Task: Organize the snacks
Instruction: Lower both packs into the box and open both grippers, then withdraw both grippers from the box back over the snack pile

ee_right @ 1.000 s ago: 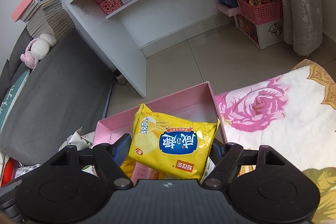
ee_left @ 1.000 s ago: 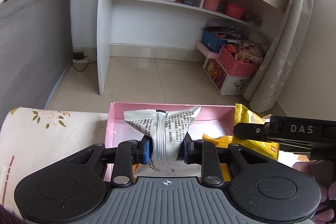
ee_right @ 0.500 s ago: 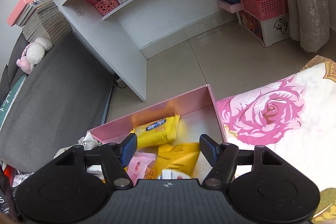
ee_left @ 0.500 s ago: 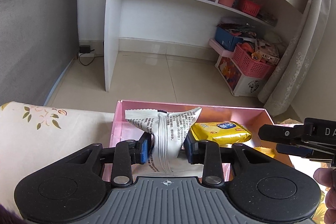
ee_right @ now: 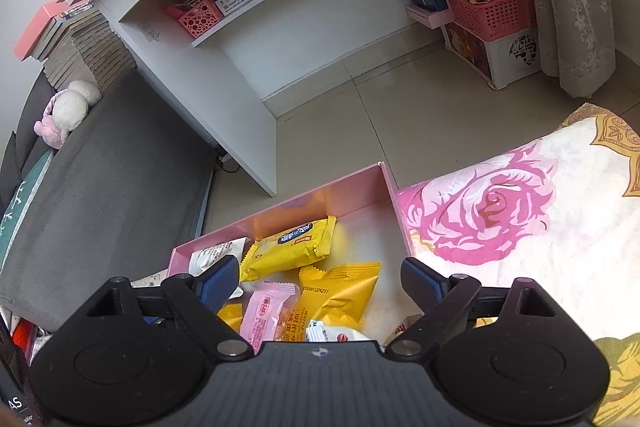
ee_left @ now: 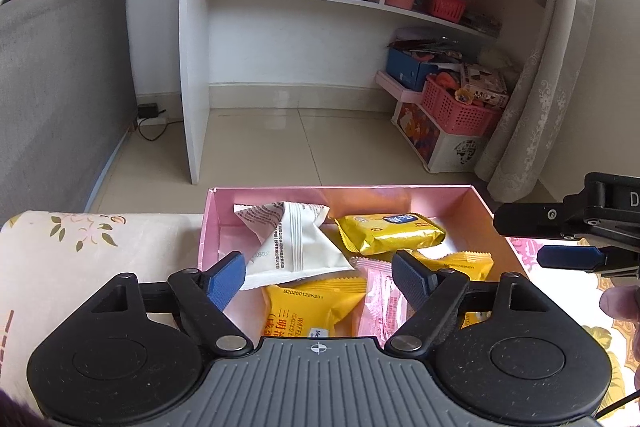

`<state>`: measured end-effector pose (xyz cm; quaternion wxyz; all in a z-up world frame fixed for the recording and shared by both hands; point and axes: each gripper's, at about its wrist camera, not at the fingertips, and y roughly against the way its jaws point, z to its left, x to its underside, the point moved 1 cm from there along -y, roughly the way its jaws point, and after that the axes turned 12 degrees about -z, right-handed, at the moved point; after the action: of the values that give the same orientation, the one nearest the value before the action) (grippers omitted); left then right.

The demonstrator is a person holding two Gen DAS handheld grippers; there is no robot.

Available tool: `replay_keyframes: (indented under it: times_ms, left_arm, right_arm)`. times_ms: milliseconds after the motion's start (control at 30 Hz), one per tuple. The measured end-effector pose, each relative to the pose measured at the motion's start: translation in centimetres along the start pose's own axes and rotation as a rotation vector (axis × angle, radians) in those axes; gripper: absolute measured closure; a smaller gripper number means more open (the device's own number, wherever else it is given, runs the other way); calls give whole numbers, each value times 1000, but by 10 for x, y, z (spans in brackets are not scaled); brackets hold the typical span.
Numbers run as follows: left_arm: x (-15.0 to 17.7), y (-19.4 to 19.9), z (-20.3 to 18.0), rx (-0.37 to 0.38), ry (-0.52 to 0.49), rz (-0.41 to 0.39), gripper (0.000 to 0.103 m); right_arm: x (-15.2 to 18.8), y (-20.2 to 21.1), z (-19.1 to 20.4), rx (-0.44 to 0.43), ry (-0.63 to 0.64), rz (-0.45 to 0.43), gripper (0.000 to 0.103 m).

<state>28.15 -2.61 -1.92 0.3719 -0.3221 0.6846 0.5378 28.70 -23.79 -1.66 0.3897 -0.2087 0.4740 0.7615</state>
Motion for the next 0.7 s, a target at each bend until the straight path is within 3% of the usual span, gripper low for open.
replay_keyframes:
  times_ms: [700]
  left_arm:
    - [18,111,-9,33,-4,23,8]
  right_arm:
    - [30,95,13,21,85,5,9]
